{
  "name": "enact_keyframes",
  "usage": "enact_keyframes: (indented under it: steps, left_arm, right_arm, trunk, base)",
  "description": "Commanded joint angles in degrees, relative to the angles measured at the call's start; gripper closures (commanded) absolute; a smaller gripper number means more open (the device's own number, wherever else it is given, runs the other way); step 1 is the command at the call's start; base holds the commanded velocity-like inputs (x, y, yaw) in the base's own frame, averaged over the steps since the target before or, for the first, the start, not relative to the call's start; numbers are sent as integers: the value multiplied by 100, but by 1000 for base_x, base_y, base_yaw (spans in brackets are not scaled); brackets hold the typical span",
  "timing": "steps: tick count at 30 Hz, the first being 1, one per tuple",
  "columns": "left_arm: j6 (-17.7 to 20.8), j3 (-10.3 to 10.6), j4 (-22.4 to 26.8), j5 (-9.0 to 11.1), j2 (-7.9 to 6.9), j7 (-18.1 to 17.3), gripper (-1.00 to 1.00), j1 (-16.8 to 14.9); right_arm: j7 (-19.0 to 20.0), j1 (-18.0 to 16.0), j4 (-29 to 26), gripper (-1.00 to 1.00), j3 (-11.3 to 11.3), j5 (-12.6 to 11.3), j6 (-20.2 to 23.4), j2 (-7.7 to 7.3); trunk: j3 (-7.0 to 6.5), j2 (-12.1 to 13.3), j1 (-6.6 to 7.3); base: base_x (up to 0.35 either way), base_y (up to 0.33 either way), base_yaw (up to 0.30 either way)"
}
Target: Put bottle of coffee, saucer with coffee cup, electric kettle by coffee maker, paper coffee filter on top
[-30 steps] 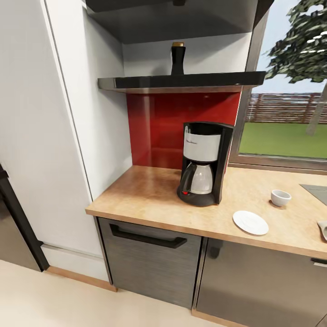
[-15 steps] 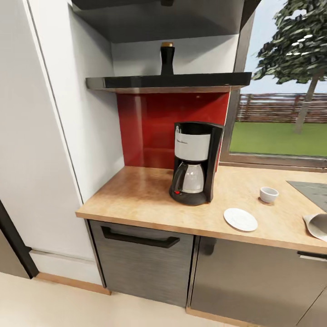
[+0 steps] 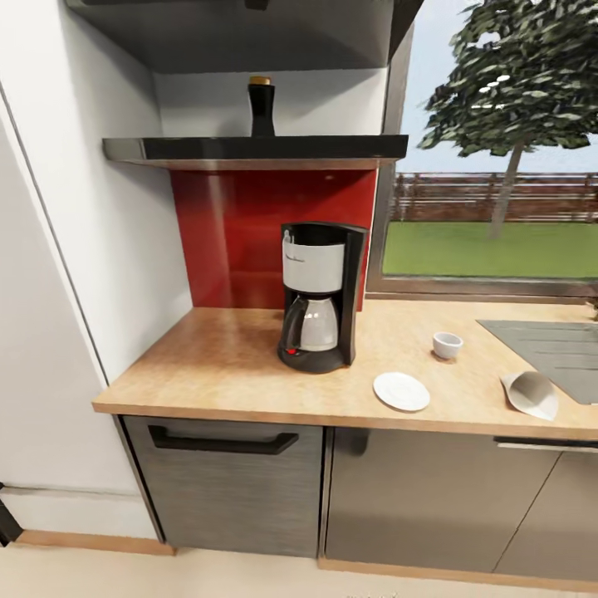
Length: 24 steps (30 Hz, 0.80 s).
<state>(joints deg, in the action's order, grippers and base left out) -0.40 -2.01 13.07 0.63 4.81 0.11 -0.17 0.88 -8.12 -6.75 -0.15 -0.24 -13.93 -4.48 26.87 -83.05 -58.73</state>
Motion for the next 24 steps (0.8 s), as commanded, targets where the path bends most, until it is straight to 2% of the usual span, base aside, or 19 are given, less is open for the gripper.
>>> enact_keyframes:
  steps: [1,24]
  left_arm:
    - [-4,-21,2,7,2,2,-100,-1]
    - [-4,-19,2,7,2,7,-100,-1]
  right_arm:
    - [9,-5,7,-100,-3,-3,-21,0]
    - [9,-5,7,-100,-3,-3,-28,0]
  trunk:
    - [6,-3,0]
    - [6,-3,0]
  base:
    - [0,0,-252]
    - [0,-13,-237]
